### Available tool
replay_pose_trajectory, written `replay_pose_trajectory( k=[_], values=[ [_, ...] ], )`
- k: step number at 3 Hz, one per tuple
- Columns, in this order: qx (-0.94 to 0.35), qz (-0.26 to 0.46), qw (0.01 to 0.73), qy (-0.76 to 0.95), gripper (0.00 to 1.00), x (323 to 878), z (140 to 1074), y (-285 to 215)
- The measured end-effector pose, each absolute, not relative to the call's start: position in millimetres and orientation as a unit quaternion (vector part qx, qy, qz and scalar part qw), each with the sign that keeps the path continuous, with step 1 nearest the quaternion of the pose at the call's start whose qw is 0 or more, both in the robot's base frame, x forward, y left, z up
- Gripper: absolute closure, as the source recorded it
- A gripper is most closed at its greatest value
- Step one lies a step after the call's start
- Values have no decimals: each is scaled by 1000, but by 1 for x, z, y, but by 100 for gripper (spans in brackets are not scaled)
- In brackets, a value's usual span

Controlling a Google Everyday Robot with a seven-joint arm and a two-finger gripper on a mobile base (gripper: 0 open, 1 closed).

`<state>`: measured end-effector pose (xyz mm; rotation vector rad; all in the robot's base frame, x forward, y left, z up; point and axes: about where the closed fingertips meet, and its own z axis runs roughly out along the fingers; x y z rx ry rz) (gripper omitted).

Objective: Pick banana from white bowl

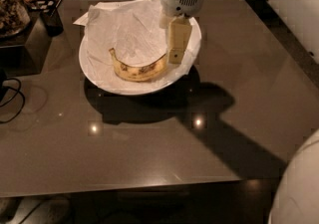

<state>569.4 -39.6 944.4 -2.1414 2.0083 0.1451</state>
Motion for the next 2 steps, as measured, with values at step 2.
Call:
replay_pose_trajectory(
  k=[2],
  values=[
    [-732, 51, 62, 677, 30, 576, 912, -20]
  ],
)
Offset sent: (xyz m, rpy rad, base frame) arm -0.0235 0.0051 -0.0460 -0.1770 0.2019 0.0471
